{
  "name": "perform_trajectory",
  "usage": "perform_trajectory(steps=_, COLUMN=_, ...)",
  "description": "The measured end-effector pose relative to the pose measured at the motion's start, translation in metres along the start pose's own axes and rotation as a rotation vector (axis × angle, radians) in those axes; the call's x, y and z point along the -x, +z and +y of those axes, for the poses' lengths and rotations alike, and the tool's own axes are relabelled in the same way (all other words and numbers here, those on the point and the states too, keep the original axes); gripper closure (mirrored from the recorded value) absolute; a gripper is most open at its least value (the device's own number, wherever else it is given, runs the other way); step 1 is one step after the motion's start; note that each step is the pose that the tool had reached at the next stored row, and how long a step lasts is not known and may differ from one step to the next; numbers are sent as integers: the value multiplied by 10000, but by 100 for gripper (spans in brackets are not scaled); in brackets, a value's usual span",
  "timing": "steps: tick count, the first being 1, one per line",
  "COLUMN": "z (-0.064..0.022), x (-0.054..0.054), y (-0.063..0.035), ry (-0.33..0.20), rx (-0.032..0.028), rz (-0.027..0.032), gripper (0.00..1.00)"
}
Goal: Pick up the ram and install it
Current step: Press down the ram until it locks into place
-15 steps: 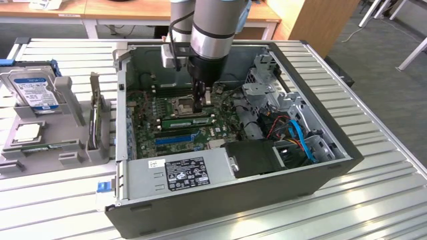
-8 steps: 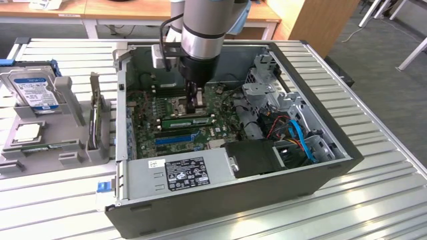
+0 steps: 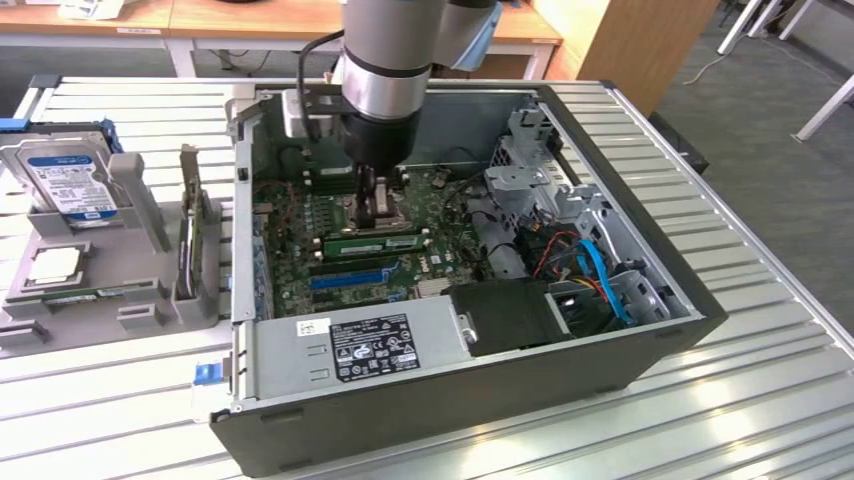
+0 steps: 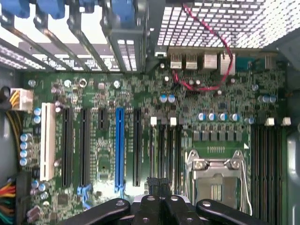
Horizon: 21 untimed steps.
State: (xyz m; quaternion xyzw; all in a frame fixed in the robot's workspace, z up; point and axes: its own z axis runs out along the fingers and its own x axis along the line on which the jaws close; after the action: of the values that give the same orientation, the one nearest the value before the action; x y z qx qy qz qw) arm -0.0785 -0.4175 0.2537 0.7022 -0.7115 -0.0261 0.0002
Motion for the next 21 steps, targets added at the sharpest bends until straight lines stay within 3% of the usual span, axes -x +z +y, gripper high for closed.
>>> perform_trajectory(steps=4, z=63, x=0, y=5, ry=0, rx=-1, rz=-2, gripper=90)
perform_trajectory(steps=11, z=66, x=-2, y=8, ry=-1, rx=0, rz=0, gripper=90)
perform_trajectory(steps=21, z=63, x=-5, y=100, ry=-1, rx=-8, rz=0, gripper=90)
